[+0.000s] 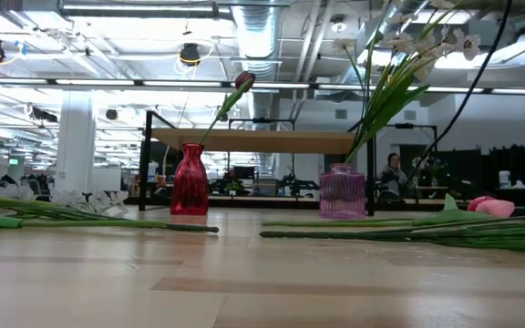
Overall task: Pick and place flowers into a vace then onto a shelf
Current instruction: Put the yellow tulip into the red vase
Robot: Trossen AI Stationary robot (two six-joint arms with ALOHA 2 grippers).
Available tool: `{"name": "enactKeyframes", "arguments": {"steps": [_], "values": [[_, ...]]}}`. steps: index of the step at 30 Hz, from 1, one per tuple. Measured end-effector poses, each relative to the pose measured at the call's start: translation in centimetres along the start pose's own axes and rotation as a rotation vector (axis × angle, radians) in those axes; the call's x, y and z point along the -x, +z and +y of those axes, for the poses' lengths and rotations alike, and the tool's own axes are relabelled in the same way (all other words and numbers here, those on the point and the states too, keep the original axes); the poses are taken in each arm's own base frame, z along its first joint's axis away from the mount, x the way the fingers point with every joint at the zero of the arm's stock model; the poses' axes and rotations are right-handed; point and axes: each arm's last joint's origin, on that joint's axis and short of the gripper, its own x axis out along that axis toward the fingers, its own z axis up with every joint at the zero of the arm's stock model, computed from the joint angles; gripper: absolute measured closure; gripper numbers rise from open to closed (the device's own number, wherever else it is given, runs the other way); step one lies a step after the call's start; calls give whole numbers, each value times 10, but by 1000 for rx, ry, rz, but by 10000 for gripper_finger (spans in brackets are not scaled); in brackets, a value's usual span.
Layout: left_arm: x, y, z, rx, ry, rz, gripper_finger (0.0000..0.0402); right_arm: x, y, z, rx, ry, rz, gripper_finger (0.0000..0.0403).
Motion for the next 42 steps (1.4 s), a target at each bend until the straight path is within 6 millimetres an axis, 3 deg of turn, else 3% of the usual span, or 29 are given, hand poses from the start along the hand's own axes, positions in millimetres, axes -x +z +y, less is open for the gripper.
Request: {"name": "enactKeyframes", "arguments": {"steps": [5,11,29,38,42], "values": [[-1,-1,0,0,13,2,401,-3,5,5,30,19,-61,193],[-1,-1,1,0,32,7,401,-2,15,6,14,113,-174,199],[-1,-2,2,-9,59,17,401,-2,23,4,49,188,-279,280],[-1,-2,2,-9,60,19,401,-5,24,-3,67,211,-298,389],[-1,-3,2,-7,60,28,401,-6,23,-5,66,205,-296,392]]}}
